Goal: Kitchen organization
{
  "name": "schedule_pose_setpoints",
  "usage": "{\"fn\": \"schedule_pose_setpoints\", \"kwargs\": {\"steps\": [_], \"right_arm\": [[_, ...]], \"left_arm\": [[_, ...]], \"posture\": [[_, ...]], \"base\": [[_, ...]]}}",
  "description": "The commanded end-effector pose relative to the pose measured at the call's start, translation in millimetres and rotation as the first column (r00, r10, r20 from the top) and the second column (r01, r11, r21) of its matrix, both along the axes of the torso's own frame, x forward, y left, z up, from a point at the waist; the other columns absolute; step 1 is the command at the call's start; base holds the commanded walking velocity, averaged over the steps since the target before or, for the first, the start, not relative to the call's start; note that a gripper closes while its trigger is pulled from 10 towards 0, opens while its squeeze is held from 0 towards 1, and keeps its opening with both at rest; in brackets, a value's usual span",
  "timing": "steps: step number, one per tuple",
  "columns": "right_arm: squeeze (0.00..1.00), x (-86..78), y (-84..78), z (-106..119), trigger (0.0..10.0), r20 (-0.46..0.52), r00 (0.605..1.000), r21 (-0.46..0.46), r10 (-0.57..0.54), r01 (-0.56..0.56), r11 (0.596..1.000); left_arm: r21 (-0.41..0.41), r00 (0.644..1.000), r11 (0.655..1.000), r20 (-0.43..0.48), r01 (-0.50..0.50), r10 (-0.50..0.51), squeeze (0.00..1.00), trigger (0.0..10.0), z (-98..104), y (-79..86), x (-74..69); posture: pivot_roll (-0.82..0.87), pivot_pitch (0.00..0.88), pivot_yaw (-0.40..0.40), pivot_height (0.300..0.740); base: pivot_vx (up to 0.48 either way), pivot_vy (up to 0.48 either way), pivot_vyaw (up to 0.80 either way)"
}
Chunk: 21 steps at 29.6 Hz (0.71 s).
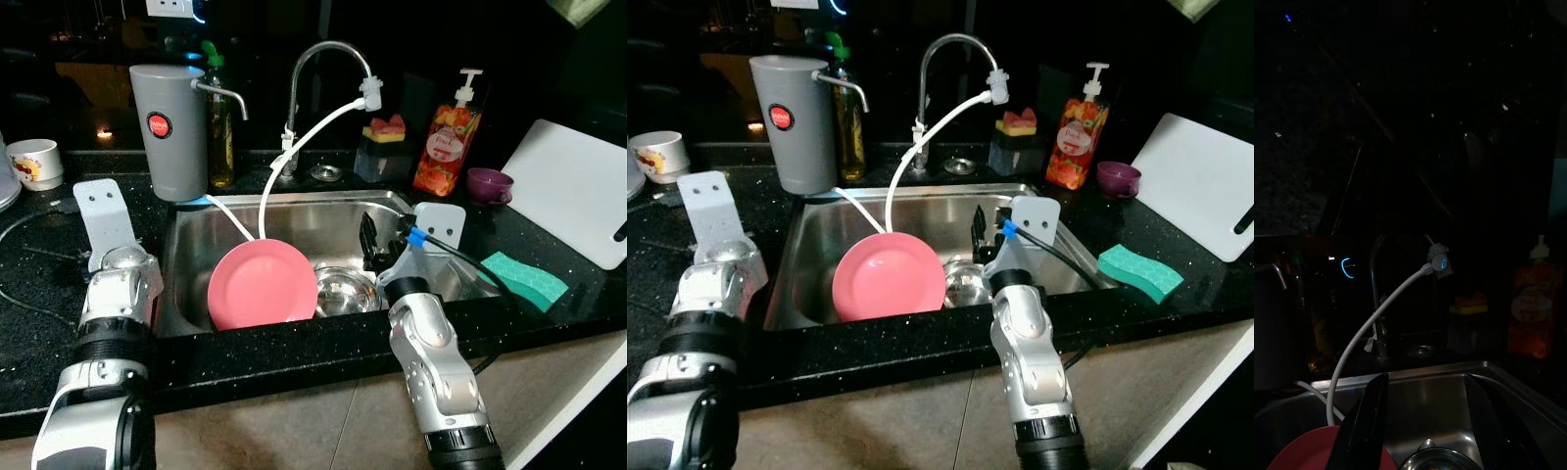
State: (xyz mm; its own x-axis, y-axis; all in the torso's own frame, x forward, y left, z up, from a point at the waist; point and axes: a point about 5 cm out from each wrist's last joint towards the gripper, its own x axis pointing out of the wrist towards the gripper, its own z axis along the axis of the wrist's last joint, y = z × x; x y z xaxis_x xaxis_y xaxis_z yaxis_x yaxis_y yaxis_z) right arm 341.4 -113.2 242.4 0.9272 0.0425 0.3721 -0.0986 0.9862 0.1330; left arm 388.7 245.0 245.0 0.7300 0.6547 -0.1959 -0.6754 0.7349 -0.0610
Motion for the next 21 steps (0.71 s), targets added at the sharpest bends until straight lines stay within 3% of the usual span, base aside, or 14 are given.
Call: {"fn": "schedule_pose_setpoints", "kwargs": {"steps": [1,13,14,15,16,17,21], "right_arm": [[0.0,0.0,-1.3,-1,10.0,-0.002,1.0,-0.001,-0.004,0.004,1.0],[0.0,-0.5,-1.9,-1,10.0,-0.004,1.0,-0.002,-0.004,0.004,1.0],[0.0,-0.5,-1.8,-1,10.0,-0.004,1.0,-0.002,-0.004,0.004,1.0],[0.0,-0.5,-1.7,-1,10.0,-0.005,1.0,-0.002,-0.004,0.004,1.0],[0.0,-0.5,-1.7,-1,10.0,-0.005,1.0,-0.002,-0.004,0.004,1.0],[0.0,-0.5,-1.4,-2,10.0,-0.006,1.0,-0.002,-0.003,0.003,1.0],[0.0,-0.5,-1.0,-2,10.0,-0.009,1.0,-0.002,-0.003,0.003,1.0]], "left_arm": [[-0.063,1.0,0.998,-0.029,-0.005,0.003,0.0,10.0,-9,-1.7,1.3],[-0.183,0.991,0.979,-0.118,-0.089,0.068,0.0,10.0,-37,4.2,-5.9],[-0.199,0.988,0.974,-0.129,-0.105,0.08,0.0,7.7,-40,5.4,-7.3],[-0.21,0.987,0.971,-0.137,-0.116,0.088,0.0,4.7,-43,6.5,-8.3],[-0.21,0.987,0.971,-0.137,-0.116,0.088,0.0,4.7,-43,6.5,-8.3],[-0.226,0.985,0.966,-0.147,-0.127,0.095,0.0,0.0,-46,7.5,-9.0],[-0.244,0.982,0.96,-0.16,-0.137,0.099,0.0,0.0,-50,8.8,-9.5]], "posture": [[0.11,0.049,-0.088,0.74],[0.12,0.053,-0.092,0.74],[0.12,0.057,-0.093,0.74],[0.12,0.057,-0.093,0.74],[0.12,0.057,-0.093,0.74],[0.12,0.057,-0.093,0.74],[0.12,0.057,-0.093,0.74]], "base": [[0.0,0.0,0.0],[0.0,0.0,0.0],[0.0,0.0,0.0],[0.0,0.0,0.0],[0.0,0.0,0.0],[0.0,0.0,0.0],[0.0,0.0,0.0]]}}
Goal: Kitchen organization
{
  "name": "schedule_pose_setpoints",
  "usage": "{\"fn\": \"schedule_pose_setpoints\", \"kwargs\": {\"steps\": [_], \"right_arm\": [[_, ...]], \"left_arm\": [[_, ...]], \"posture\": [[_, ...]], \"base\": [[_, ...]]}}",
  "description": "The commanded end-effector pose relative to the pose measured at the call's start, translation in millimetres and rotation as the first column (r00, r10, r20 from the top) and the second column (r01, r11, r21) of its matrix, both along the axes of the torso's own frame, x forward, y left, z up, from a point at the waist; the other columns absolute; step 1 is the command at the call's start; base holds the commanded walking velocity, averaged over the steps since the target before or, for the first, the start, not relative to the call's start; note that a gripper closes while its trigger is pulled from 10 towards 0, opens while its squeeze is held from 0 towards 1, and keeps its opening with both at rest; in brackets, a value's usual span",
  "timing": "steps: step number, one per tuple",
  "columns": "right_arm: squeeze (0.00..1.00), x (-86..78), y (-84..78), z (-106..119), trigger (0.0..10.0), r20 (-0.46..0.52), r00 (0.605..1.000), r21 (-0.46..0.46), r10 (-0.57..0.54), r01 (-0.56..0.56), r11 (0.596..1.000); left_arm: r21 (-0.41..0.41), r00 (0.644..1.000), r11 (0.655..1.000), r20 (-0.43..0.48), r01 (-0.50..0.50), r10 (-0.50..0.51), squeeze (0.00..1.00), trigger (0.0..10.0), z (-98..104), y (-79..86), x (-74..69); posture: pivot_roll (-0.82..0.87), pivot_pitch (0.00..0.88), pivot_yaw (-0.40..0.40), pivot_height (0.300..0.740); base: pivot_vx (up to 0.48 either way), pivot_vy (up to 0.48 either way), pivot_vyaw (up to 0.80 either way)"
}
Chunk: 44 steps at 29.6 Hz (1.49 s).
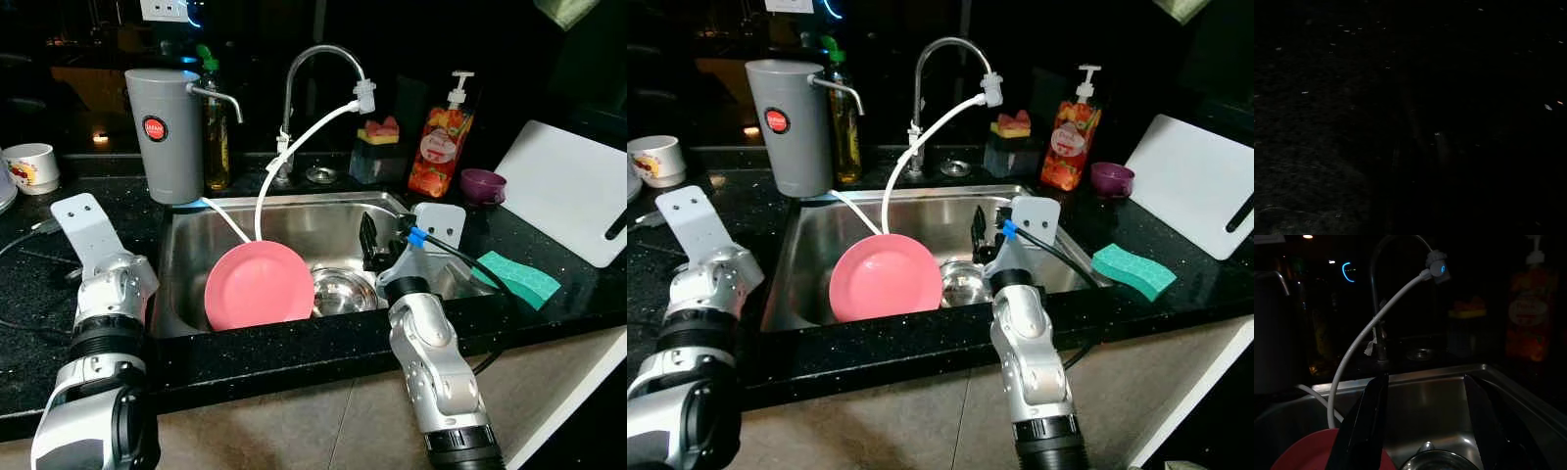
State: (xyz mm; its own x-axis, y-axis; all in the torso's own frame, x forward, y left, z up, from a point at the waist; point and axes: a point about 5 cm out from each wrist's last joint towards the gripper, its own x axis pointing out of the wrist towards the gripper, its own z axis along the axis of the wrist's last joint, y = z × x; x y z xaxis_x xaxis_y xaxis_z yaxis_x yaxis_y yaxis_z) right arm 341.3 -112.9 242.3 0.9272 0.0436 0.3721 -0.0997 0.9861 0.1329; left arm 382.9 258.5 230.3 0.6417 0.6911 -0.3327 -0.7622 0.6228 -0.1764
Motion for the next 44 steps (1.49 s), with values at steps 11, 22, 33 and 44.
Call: {"fn": "schedule_pose_setpoints", "kwargs": {"steps": [11,22,33,44], "right_arm": [[0.0,-1.0,-1.8,-3,10.0,-0.013,1.0,0.0,-0.007,0.007,1.0],[0.0,-1.6,-3.4,-4,10.0,-0.017,1.0,0.002,-0.013,0.013,1.0],[0.0,-0.3,-0.8,-5,10.0,-0.022,1.0,0.002,0.001,-0.001,1.0],[0.0,0.2,-1.5,-2,10.0,-0.016,1.0,-0.002,0.0,0.0,1.0]], "left_arm": [[-0.087,0.99,0.996,-0.139,-0.013,0.001,0.0,0.0,-37,-2.9,-5.5],[0.127,0.987,0.981,-0.084,0.143,-0.133,0.0,10.0,-17,-4.7,-7.0],[0.241,0.868,0.838,-0.049,0.49,-0.494,0.0,10.0,-3,-36.3,-17.2],[0.231,0.683,0.66,-0.028,0.715,-0.73,0.0,10.0,-3,-80.2,-25.0]], "posture": [[0.12,0.067,-0.092,0.74],[0.12,0.075,-0.093,0.74],[0.13,0.079,-0.104,0.74],[0.12,0.073,-0.102,0.74]], "base": [[0.0,0.0,0.0],[0.0,0.0,0.0],[0.0,0.0,0.0],[0.0,0.0,0.0]]}}
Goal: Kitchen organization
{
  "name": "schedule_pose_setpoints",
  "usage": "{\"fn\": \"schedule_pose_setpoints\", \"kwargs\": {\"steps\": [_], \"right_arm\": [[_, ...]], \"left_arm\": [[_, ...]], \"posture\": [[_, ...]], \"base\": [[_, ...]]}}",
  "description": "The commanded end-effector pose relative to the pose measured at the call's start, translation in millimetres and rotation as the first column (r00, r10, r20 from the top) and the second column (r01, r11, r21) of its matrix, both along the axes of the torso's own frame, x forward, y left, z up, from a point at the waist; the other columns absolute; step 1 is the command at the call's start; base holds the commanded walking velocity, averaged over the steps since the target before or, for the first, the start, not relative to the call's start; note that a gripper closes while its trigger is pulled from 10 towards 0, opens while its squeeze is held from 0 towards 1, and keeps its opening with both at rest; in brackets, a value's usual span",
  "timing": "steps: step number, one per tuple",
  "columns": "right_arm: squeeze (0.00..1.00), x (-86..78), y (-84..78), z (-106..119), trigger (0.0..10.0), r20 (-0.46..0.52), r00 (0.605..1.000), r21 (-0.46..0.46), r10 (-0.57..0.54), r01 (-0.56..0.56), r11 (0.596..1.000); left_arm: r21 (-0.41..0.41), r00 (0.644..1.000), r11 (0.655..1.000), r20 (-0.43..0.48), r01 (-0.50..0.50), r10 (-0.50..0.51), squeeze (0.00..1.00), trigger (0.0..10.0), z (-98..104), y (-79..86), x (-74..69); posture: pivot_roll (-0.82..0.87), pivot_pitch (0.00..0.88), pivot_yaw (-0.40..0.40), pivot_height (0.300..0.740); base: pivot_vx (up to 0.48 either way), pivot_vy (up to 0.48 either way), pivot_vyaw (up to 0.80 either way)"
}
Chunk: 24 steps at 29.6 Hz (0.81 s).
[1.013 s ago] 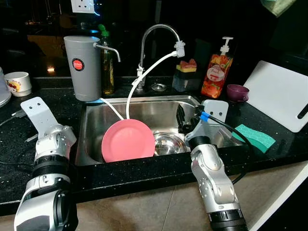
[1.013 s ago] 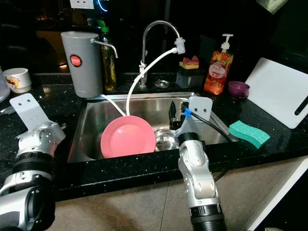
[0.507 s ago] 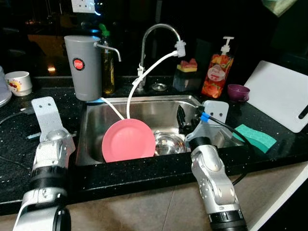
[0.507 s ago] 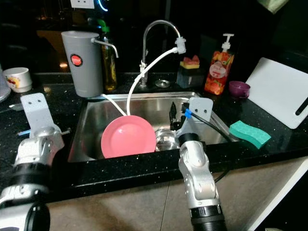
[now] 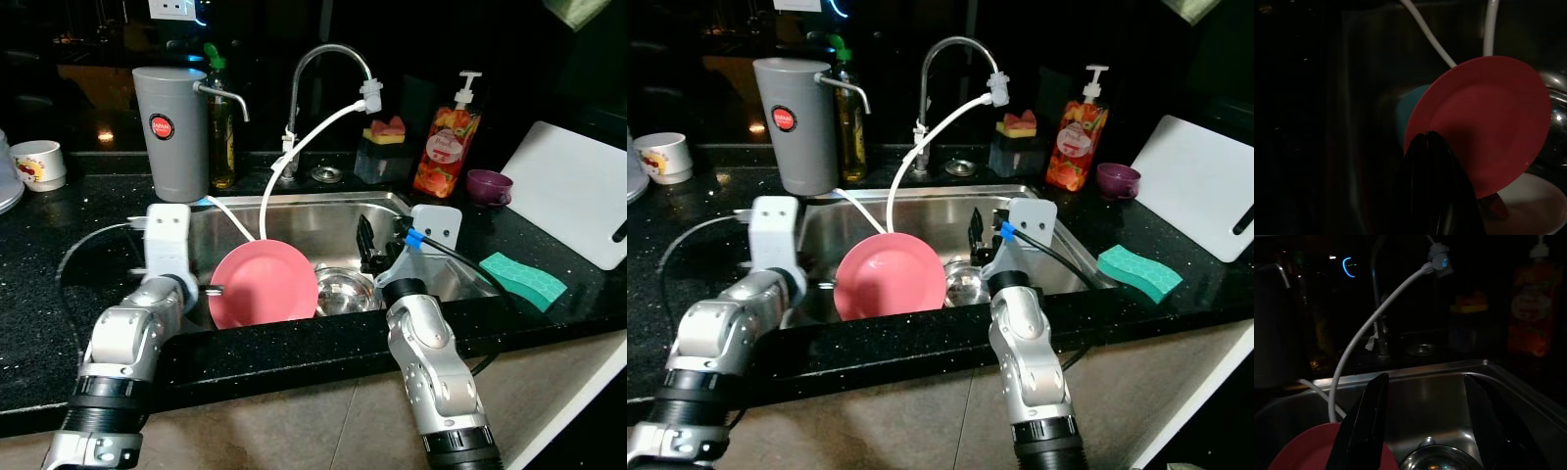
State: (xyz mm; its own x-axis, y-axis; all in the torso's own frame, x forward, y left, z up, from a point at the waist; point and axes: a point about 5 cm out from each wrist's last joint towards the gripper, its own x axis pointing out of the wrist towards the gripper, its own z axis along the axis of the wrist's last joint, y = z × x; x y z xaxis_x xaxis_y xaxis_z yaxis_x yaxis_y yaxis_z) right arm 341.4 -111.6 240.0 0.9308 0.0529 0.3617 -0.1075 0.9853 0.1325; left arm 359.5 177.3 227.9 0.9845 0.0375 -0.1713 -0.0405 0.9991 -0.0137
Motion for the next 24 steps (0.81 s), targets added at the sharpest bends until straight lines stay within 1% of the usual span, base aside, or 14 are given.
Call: {"fn": "schedule_pose_setpoints", "kwargs": {"steps": [1,3,6,7,8,9,10,11,15,16,20,21,23,24], "right_arm": [[0.0,-0.1,-3.4,0,10.0,-0.004,1.0,-0.001,-0.012,0.012,1.0],[0.0,-0.2,-3.9,0,10.0,-0.005,1.0,-0.002,-0.014,0.014,1.0],[0.0,-0.2,-4.0,0,10.0,-0.005,1.0,-0.002,-0.014,0.014,1.0],[0.0,-0.1,-3.5,0,10.0,-0.004,1.0,-0.001,-0.012,0.012,1.0],[0.0,-0.1,-3.5,0,10.0,-0.004,1.0,-0.001,-0.012,0.012,1.0],[0.0,-0.1,-2.7,0,10.0,-0.001,1.0,-0.001,-0.008,0.008,1.0],[0.0,-0.2,-0.6,2,10.0,0.005,1.0,-0.001,0.008,-0.008,1.0],[0.0,-0.5,1.7,3,10.0,0.011,1.0,-0.002,0.025,-0.025,1.0],[0.0,-0.8,3.2,4,10.0,0.015,0.999,-0.003,0.036,-0.036,0.999],[0.0,-1.9,7.1,5,10.0,0.024,0.997,-0.007,0.068,-0.068,0.998],[0.0,-5.4,15.7,7,10.0,0.038,0.992,-0.018,0.123,-0.123,0.992],[0.0,-7.5,20.2,7,10.0,0.041,0.988,-0.025,0.15,-0.149,0.989],[0.0,-7.8,21.2,6,10.0,0.039,0.987,-0.028,0.154,-0.153,0.988],[0.0,-8.0,21.3,6,10.0,0.038,0.987,-0.029,0.155,-0.154,0.988]], "left_arm": [[0.012,1.0,1.0,-0.011,-0.025,0.025,0.0,10.0,0,4.1,-1.8],[0.014,0.999,0.999,-0.013,-0.035,0.035,0.0,10.0,0,6.7,-1.6],[0.025,0.998,0.998,0.029,-0.061,0.06,0.0,10.0,7,11.5,-1.4],[0.033,0.993,0.997,0.095,-0.07,0.067,0.0,10.0,15,12.7,-1.8],[0.033,0.993,0.997,0.095,-0.07,0.067,0.0,10.0,15,12.7,-1.8],[0.039,0.984,0.996,0.16,-0.084,0.077,0.0,10.0,25,14.2,-3.1],[0.054,0.972,0.992,0.211,-0.117,0.103,1.0,10.0,34,17.2,-4.5],[0.066,0.962,0.987,0.24,-0.147,0.127,1.0,10.0,39,20.1,-5.8],[0.074,0.958,0.984,0.248,-0.165,0.142,1.0,10.0,41,21.9,-6.4],[0.076,0.953,0.978,0.251,-0.193,0.169,1.0,10.0,42,25.0,-7.2],[0.048,0.945,0.966,0.221,-0.256,0.239,1.0,10.0,41,32.3,-9.8],[0.021,0.944,0.957,0.169,-0.291,0.283,1.0,10.0,35,34.5,-13.7],[0.027,0.944,0.951,0.135,-0.309,0.302,1.0,10.0,31,31.2,-17.5],[0.026,0.945,0.951,0.128,-0.307,0.302,0.85,10.0,30,27.7,-20.0]], "posture": [[0.12,0.073,-0.102,0.74],[0.12,0.072,-0.099,0.74],[0.12,0.069,-0.099,0.74],[0.12,0.067,-0.1,0.74],[0.12,0.067,-0.1,0.74],[0.12,0.067,-0.1,0.74],[0.13,0.064,-0.102,0.74],[0.13,0.064,-0.102,0.74],[0.13,0.064,-0.102,0.74],[0.13,0.064,-0.102,0.74],[0.13,0.06,-0.103,0.74],[0.13,0.06,-0.1,0.74],[0.13,0.06,-0.097,0.74],[0.13,0.061,-0.094,0.74]], "base": [[0.0,0.0,0.0],[0.0,0.0,0.0],[0.0,0.0,0.0],[0.0,0.0,0.0],[0.0,0.0,0.0],[0.0,0.0,0.0],[0.0,0.0,0.0],[0.0,0.0,0.0],[0.0,0.0,0.0],[0.0,0.0,0.0],[0.0,0.0,0.0],[0.0,0.0,0.0],[0.0,0.0,0.0],[0.0,0.0,0.0]]}}
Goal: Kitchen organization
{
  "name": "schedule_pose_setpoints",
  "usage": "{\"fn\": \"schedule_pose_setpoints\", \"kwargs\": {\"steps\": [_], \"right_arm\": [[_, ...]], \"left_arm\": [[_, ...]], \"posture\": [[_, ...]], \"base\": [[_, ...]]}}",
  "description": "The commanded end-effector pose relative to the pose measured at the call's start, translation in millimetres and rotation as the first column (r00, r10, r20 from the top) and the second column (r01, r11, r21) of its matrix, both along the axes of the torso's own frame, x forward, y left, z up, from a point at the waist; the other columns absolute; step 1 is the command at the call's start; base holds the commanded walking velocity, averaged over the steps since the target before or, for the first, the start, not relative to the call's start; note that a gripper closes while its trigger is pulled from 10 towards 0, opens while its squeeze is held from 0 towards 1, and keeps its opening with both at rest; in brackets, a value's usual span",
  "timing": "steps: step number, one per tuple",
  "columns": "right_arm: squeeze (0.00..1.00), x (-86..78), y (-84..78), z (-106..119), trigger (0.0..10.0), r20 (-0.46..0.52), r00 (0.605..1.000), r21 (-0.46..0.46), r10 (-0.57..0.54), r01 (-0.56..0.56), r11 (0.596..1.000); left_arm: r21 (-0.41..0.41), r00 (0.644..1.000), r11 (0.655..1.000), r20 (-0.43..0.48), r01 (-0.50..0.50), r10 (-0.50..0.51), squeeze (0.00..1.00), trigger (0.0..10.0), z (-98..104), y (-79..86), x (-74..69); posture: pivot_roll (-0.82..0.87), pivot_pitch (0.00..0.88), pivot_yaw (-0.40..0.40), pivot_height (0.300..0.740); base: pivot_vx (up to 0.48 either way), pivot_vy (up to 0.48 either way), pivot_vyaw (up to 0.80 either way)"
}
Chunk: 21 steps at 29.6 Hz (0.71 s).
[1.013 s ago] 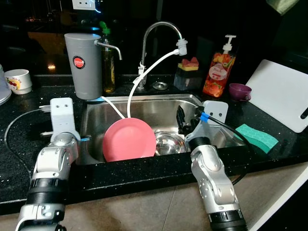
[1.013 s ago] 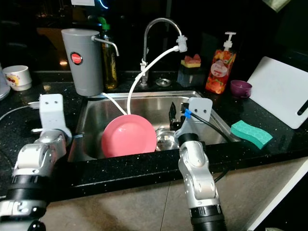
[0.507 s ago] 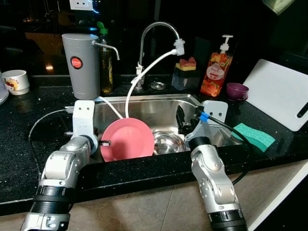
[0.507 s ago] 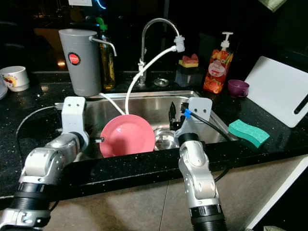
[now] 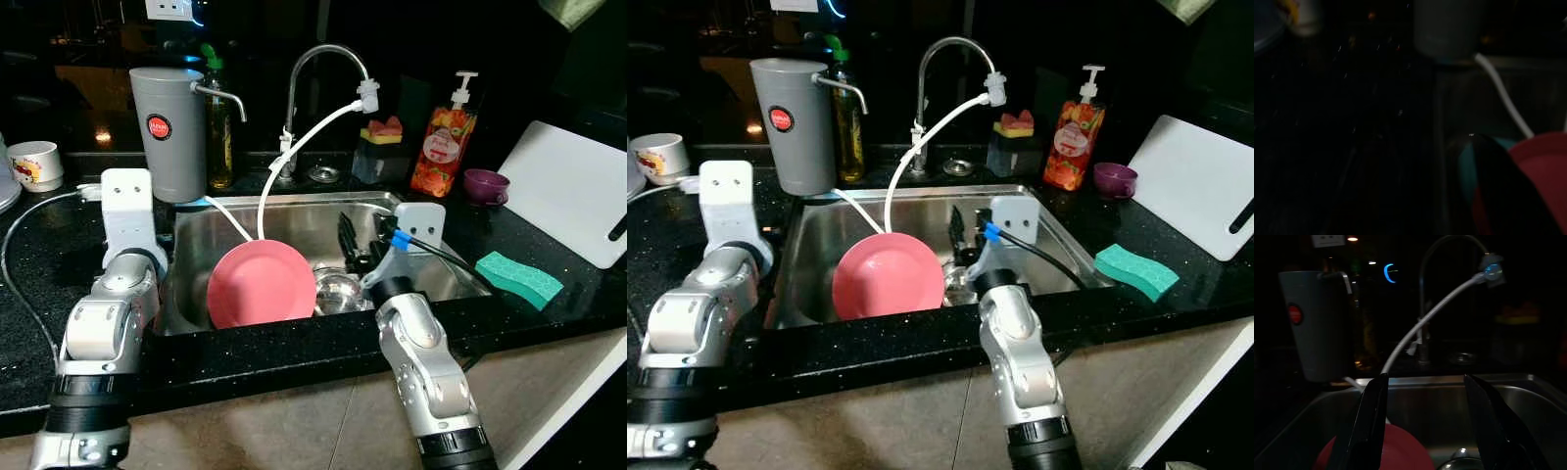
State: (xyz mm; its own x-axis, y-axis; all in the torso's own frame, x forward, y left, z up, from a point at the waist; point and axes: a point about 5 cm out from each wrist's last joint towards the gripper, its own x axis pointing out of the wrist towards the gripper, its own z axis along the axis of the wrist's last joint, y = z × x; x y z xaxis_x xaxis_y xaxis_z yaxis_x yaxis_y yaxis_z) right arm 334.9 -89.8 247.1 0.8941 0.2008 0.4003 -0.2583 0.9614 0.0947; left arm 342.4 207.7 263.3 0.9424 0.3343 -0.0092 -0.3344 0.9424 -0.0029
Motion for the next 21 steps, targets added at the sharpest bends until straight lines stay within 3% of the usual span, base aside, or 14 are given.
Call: {"fn": "schedule_pose_setpoints", "kwargs": {"steps": [1,8,12,21], "right_arm": [[0.0,-1.6,-0.5,-1,10.0,-0.006,1.0,0.002,0.007,-0.007,1.0],[0.0,-1.6,-1.2,-2,10.0,-0.01,1.0,-0.002,0.008,-0.008,1.0],[0.0,-1.4,-0.1,-4,10.0,-0.013,1.0,-0.004,0.017,-0.017,1.0],[0.0,-1.9,0.9,-4,10.0,-0.014,1.0,-0.001,0.02,-0.02,1.0]], "left_arm": [[0.002,0.999,1.0,-0.033,-0.021,0.021,0.0,10.0,-7,-4.9,-5.5],[0.044,0.997,0.996,-0.006,-0.074,0.075,0.0,10.0,-6,-15.9,-21.2],[0.006,0.996,0.998,-0.056,-0.07,0.07,0.0,10.0,-15,-23.7,-25.2],[-0.03,0.984,0.992,-0.135,-0.119,0.114,0.0,10.0,-27,-21.7,-29.4]], "posture": [[0.13,0.061,-0.094,0.74],[0.13,0.062,-0.094,0.74],[0.14,0.063,-0.096,0.74],[0.14,0.063,-0.096,0.74]], "base": [[0.0,0.0,0.0],[0.0,0.0,0.0],[0.0,0.0,0.0],[0.0,0.0,0.0]]}}
